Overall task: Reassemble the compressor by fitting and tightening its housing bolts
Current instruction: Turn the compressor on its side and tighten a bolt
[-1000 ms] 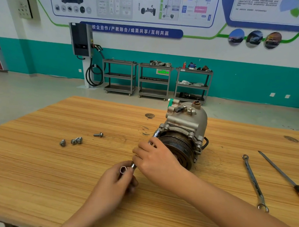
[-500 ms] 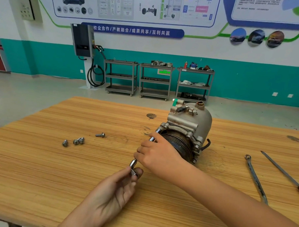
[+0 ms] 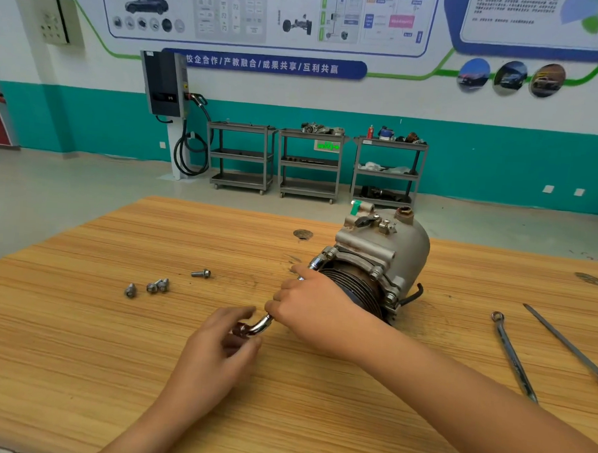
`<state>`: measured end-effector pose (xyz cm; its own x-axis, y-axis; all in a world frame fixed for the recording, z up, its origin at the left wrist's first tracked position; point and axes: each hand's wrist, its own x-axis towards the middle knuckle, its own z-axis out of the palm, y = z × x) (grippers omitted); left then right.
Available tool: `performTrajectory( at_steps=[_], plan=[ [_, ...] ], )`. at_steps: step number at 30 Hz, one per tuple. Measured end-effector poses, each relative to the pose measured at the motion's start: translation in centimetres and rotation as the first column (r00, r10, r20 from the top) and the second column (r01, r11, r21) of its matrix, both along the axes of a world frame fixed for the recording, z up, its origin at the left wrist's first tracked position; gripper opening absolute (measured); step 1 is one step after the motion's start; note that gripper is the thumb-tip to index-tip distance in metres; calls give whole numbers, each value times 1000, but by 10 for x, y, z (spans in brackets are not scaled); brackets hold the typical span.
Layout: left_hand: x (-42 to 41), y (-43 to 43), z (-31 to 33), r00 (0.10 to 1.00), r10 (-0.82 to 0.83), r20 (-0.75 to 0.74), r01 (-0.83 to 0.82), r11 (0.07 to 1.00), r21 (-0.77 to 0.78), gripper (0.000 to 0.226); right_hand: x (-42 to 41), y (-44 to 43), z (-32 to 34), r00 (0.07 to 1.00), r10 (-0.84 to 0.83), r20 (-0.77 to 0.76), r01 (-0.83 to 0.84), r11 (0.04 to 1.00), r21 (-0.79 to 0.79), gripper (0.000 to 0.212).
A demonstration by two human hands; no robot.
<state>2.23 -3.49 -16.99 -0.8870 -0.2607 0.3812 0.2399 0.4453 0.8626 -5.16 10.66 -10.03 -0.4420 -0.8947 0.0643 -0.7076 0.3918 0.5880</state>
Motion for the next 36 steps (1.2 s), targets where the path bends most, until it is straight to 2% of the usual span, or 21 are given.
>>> performTrajectory(
  at_steps=[1, 2, 3, 4, 5, 8, 10, 11, 13, 15, 17, 20, 22, 23, 25, 27, 29, 30, 32, 34, 36],
  plan=[
    [0, 2, 4, 995, -31, 92, -1, 943, 332, 27, -1, -1, 0, 1000, 6, -1, -6, 1000, -6, 25],
    [-2, 2, 6, 977, -129, 171, -11, 767, 641, 18, -2, -2, 0, 1000, 7, -2, -7, 1000, -21, 24],
    [-3, 1, 9, 948, -235, 216, -52, 554, 831, 11, -3, -2, 0, 1000, 8, 1, -8, 999, -40, 23],
    [-4, 1, 12, 914, -334, 232, -86, 399, 913, 16, -3, -2, 1, 1000, 7, 6, -7, 999, -51, 23],
    [-4, 1, 15, 882, -403, 243, -104, 336, 936, 22, -3, -2, 1, 1000, 1, 11, 0, 999, -52, 22],
    [-8, 9, 24, 859, -436, 268, -84, 397, 914, 20, -2, -3, 2, 999, -15, 31, 17, 999, -46, 22],
    [-12, 11, 25, 878, -387, 282, -64, 489, 870, 16, 0, 0, 9, 990, -22, 140, 39, 992, -119, 25],
    [-13, 10, 24, 886, -368, 283, -45, 539, 841, 15, -1, 3, 15, 978, -22, 208, 67, 975, -211, 31],
    [-14, 7, 19, 896, -343, 283, -18, 609, 793, 15, -9, 13, 31, 955, -16, 295, 157, 873, -461, 43],
    [-13, 6, 17, 905, -319, 280, -10, 642, 766, 16, -23, 28, 44, 941, -120, 318, 293, 760, -580, 50],
    [-14, 7, 16, 919, -287, 270, -16, 658, 753, 15, -33, 41, 47, 897, -255, 361, 427, 711, -559, 48],
    [-15, 8, 15, 931, -269, 248, -20, 640, 768, 12, -41, 47, 39, 885, -247, 394, 452, 654, -607, 38],
    [-15, 10, 19, 900, -356, 253, -10, 562, 827, 12, -45, 49, 38, 877, -229, 424, 468, 609, -641, 36],
    [-14, 11, 22, 861, -445, 247, 0, 485, 875, 18, -47, 50, 38, 870, -218, 442, 478, 594, -647, 35],
    [-13, 11, 28, 745, -647, 165, 19, 268, 963, 39, -49, 55, 38, 861, -178, 476, 484, 575, -660, 34],
    [-11, 8, 31, 631, -776, 13, 27, 39, 999, 61, -50, 60, 38, 854, -126, 504, 483, 551, -681, 32],
    [-11, 7, 32, 527, -844, -97, -3, -116, 993, 68, -51, 64, 37, 855, -90, 511, 475, 534, -700, 30],
    [-11, 9, 33, 493, -864, -106, -20, -133, 991, 66, -51, 65, 37, 858, -77, 508, 467, 527, -710, 29],
    [-12, 19, 35, 455, -890, -39, -47, -68, 997, 53, -52, 67, 35, 864, -55, 501, 455, 512, -729, 28],
    [-11, 33, 38, 467, -872, 149, -57, 138, 989, 26, -52, 69, 34, 867, -30, 498, 444, 501, -743, 27],
    [-9, 43, 40, 506, -792, 342, -37, 377, 926, 15, -51, 70, 34, 874, -16, 485, 424, 515, -745, 27]
  ],
)
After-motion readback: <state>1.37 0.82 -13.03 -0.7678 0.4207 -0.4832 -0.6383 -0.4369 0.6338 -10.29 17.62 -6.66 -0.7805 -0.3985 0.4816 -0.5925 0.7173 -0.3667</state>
